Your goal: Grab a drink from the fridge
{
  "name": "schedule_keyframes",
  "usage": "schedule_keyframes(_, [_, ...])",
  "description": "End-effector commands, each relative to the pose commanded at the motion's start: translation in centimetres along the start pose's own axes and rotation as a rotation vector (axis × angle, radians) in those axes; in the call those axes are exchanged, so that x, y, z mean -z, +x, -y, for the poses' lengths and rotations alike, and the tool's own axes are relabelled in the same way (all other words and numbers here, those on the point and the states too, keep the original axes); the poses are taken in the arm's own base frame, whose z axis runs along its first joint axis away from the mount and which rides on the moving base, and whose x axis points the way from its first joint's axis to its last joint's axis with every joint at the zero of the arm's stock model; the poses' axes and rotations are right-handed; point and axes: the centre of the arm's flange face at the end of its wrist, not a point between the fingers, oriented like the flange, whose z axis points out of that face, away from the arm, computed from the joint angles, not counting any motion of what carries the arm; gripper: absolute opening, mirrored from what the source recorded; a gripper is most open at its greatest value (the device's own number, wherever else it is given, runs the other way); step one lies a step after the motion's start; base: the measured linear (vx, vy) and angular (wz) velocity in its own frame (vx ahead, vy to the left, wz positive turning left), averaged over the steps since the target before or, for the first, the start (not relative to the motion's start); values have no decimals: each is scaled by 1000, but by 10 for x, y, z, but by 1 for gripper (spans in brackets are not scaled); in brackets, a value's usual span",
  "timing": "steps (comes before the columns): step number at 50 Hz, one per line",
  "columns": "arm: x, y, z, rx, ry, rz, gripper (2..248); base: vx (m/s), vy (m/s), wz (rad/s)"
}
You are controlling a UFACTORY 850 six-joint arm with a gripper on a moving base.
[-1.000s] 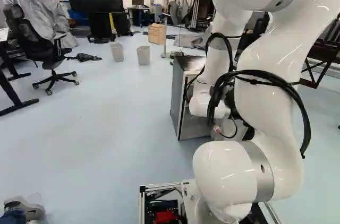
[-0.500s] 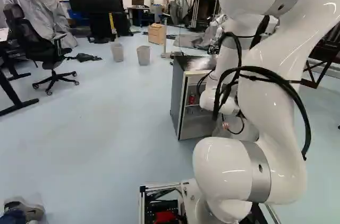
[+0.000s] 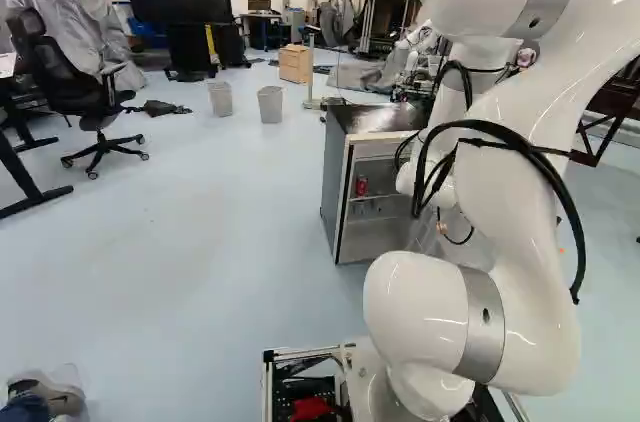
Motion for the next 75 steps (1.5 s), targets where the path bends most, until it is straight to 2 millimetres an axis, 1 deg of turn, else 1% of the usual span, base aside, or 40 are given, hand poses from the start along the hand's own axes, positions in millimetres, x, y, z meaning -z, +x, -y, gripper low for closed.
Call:
schedule_keyframes(50, [-104,16,71,-176,-178,-44,247,0,0,0])
schedule_keyframes(69, [-144,22,94,-239,-227,-65,247,0,0,0])
schedule_keyframes(75, [-151,23,96,-248,-237,-69,247,0,0,0])
